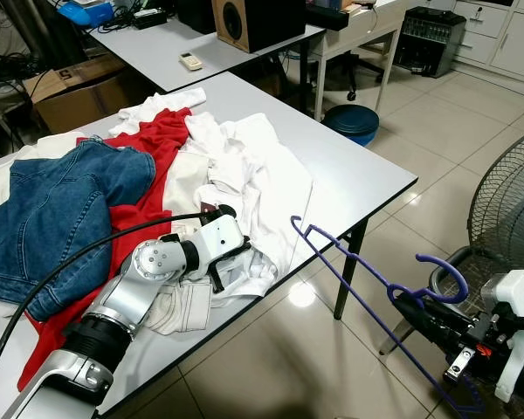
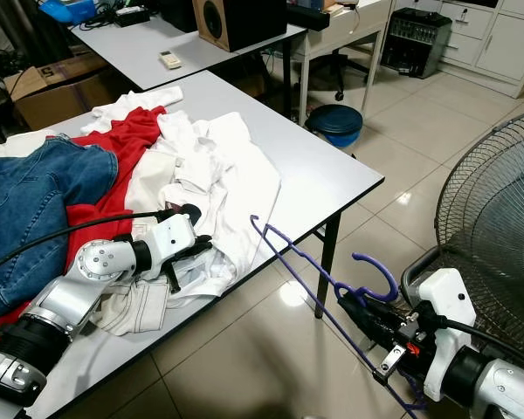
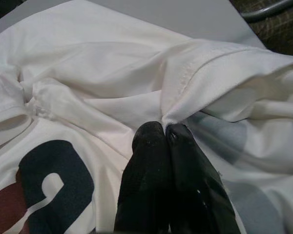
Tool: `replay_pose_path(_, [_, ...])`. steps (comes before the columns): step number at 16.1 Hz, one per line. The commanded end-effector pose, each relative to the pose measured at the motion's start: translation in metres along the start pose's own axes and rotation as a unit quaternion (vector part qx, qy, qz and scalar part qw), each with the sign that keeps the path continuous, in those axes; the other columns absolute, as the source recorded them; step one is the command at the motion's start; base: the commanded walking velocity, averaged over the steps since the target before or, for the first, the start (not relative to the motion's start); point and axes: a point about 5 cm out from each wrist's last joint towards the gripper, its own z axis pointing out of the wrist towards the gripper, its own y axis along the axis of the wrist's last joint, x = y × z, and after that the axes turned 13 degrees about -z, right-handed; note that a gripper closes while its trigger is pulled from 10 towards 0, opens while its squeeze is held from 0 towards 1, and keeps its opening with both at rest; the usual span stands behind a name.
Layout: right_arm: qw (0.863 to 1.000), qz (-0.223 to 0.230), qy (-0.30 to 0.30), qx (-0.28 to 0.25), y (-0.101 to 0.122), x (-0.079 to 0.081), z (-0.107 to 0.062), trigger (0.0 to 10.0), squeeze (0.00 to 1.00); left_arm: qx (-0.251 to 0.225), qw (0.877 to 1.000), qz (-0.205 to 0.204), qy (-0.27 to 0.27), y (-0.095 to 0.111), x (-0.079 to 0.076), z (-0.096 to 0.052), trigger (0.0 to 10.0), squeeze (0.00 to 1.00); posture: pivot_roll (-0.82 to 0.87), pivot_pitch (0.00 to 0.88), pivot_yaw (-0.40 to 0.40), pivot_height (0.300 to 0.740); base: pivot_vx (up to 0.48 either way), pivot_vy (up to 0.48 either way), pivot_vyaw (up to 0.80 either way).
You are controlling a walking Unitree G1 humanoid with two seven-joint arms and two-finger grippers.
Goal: Hang hanger
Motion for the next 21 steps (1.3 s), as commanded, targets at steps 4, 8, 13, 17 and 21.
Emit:
replay_pose_path(4, [0.992,0.052,0.086,-0.071,0.021,0.016,-0.007,10.0,0.0,-0.079,0.994,-0.063,0.029,0.032,0.013,-0.001,0.0,0.0,-0.17,0.024,0.091,0.74,0.0,0.0,0.0])
replay_pose_path(8, [0.988,0.07,0.131,-0.044,0.015,0.032,-0.005,10.0,0.0,-0.149,0.984,-0.09,0.046,0.071,0.027,0.003,0.0,0.0,-0.17,0.023,0.095,0.74,0.0,0.0,0.0])
replay_pose_path(13, [0.993,0.078,0.092,0.002,0.002,0.024,-0.008,10.0,0.0,-0.151,0.986,-0.043,0.054,0.087,0.035,-0.002,0.0,0.0,-0.17,0.02,0.099,0.74,0.0,0.0,0.0])
replay_pose_path(17, [0.996,0.089,0.014,-0.025,0.007,0.003,-0.012,10.0,0.0,-0.155,0.987,-0.006,0.048,0.102,0.033,-0.002,0.0,0.0,-0.17,0.021,0.108,0.74,0.0,0.0,0.0])
replay_pose_path(21, [0.994,0.1,0.034,-0.021,0.007,0.009,-0.012,10.0,0.0,-0.147,0.989,0.007,0.028,0.102,0.02,0.007,0.0,0.0,-0.18,0.02,0.117,0.74,0.0,0.0,0.0])
